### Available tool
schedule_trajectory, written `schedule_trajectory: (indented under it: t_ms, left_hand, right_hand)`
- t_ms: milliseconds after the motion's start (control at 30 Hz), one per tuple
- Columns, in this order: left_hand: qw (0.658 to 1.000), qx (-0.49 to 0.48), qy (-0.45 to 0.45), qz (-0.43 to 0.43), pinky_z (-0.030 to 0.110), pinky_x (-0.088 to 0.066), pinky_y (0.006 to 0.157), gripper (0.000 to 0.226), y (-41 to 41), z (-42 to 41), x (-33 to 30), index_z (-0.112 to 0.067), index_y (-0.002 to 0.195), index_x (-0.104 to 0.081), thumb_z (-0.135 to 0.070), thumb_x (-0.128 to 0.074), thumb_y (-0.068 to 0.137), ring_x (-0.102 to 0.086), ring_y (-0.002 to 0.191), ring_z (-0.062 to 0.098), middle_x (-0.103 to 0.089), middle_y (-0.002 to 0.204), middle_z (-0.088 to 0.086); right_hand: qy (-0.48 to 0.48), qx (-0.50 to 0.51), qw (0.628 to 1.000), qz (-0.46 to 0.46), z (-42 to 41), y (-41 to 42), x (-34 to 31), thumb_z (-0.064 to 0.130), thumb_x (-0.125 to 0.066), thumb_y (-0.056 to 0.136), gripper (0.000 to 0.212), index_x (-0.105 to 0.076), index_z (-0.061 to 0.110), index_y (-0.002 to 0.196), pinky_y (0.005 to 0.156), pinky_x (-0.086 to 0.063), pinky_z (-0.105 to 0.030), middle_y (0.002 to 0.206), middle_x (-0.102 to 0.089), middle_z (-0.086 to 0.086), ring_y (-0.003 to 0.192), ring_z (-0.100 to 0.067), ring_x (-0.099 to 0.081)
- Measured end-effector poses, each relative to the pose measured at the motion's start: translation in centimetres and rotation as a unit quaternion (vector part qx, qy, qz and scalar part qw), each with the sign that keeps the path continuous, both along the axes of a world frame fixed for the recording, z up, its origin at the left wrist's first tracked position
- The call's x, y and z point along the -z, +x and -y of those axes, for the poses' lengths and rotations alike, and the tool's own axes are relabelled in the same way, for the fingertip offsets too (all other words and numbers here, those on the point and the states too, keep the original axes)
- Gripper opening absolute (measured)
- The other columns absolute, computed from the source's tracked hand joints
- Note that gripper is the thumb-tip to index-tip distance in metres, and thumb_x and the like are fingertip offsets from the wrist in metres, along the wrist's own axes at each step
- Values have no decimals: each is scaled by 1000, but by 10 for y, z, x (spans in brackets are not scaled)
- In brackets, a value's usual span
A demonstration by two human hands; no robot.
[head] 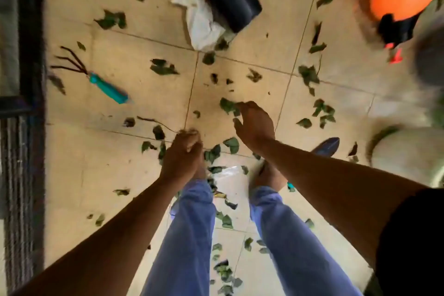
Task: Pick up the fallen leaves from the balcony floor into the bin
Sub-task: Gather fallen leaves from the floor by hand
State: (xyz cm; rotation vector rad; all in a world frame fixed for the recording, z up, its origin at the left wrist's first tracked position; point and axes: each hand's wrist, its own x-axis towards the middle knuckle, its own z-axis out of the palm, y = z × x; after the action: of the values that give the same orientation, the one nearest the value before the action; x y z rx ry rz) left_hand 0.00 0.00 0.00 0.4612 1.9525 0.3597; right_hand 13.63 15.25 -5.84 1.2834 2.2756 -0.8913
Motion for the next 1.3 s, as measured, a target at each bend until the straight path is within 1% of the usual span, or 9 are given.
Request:
schedule_trajectory:
  t_ms: [267,367,433,533,667,800,933,1167,1300]
  left_hand:
    - [986,-141,-46,83,45,-48,107,44,-19,12,12,-25,129,-68,-44,-53,92,-65,119,24,-68,131,8]
    - [974,-184,-54,117,47,-49,107,27,-25,15,17,-49,102,-73,-51,-54,83,-66,117,24,-71,127,7]
    - [966,-207,-64,140,49,-49,106,20,-27,18,20,-58,83,-71,-55,-52,80,-67,115,24,-72,124,4]
    - [959,-224,-76,154,51,-48,106,24,-29,19,20,-44,93,-72,-55,-53,84,-68,110,22,-75,117,-1]
    - [930,-293,-101,198,42,-47,105,36,-27,11,12,-12,132,-63,-33,-49,106,-64,117,26,-68,129,5]
    - [884,-392,-94,238,48,-49,102,25,-34,-11,-9,-23,112,-64,-40,-48,106,-63,114,25,-65,128,2]
    - [831,-453,-70,315,48,-54,91,32,-35,-32,-30,-18,108,-66,-46,-51,103,-70,79,20,-72,101,7]
    - [837,-412,-98,347,37,-55,85,37,-22,-51,-60,-5,83,-69,-36,-60,99,-70,88,30,-68,79,12]
    - [842,-417,-83,333,24,-51,54,36,-12,-59,-75,-11,64,-61,-24,-63,98,-62,51,17,-61,57,4]
  right_hand:
    - [57,-8,997,53,15,-19,61,11,-70,89,55,-46,25,137,64,-57,-41,125,-48,-13,106,-33,-55]
    - [67,-10,995,67,15,-29,74,1,-68,85,59,-44,22,134,59,-53,-40,125,-43,-15,103,-35,-53]
    - [53,-14,996,65,13,-35,79,-6,-62,84,61,-44,19,136,61,-52,-40,127,-43,-16,102,-37,-55]
    - [6,-25,998,65,9,-39,80,-10,-55,86,57,-53,15,138,82,-56,-44,133,-49,-17,107,-40,-60]
    - [-77,139,987,19,7,-48,64,-5,-61,86,34,-72,14,111,76,-54,-32,109,-71,-12,97,-29,-69]
    - [-182,301,929,-111,21,-60,5,2,-75,85,20,-70,13,101,62,-64,-41,91,-76,-9,67,-17,-75]
    - [-128,164,963,-170,53,-62,-73,14,-70,91,15,-69,19,106,76,-60,-35,94,-76,-1,78,-18,-73]
    - [-31,-6,996,-85,90,-48,-174,14,-57,90,44,-50,11,133,59,-48,-34,123,-60,-8,89,-29,-65]
    - [85,22,990,-111,72,-20,-197,19,-60,87,31,-62,23,117,60,-56,-33,110,-67,5,87,-18,-67]
